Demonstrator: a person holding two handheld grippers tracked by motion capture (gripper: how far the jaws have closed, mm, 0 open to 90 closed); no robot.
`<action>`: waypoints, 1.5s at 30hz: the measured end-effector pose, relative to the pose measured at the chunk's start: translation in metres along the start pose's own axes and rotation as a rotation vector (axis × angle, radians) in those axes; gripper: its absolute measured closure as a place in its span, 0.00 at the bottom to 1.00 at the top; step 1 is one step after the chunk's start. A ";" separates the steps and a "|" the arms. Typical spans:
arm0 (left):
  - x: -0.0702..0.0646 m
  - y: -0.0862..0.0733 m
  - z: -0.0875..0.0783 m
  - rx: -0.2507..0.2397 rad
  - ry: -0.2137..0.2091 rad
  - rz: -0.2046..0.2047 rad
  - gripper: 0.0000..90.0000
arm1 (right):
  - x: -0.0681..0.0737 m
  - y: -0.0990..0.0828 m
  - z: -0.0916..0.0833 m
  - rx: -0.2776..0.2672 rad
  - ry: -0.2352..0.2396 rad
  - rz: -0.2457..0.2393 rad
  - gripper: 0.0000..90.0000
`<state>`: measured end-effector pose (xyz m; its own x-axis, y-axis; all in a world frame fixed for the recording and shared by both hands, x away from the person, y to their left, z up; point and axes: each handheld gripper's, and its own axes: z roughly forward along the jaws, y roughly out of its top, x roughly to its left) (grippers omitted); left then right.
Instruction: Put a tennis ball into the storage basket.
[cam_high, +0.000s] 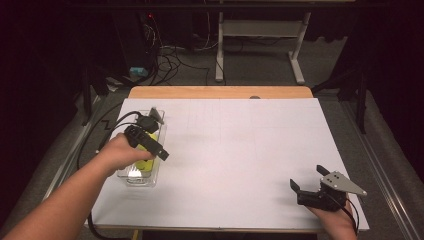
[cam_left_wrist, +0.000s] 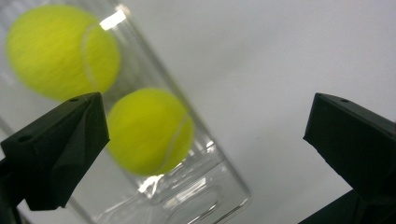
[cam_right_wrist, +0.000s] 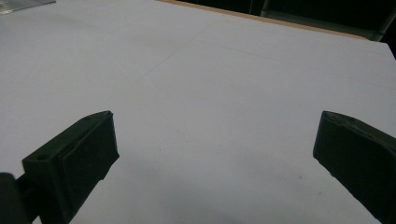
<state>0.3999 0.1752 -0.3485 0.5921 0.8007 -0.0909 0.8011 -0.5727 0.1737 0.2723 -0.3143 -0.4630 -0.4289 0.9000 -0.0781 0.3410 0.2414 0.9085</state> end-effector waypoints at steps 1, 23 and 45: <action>-0.006 0.004 0.001 0.000 -0.002 0.010 0.01 | 0.000 0.000 0.000 -0.001 0.000 0.000 0.00; -0.079 0.047 0.026 -0.004 -0.064 0.141 0.01 | -0.001 0.001 -0.002 -0.009 0.001 0.000 0.00; -0.088 0.017 0.090 -0.055 -0.068 0.121 0.00 | 0.002 0.001 -0.002 -0.008 0.009 -0.007 0.00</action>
<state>0.3692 0.0792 -0.4254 0.6898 0.7119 -0.1318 0.7189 -0.6519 0.2411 0.2701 -0.3133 -0.4614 -0.4393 0.8947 -0.0809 0.3310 0.2450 0.9113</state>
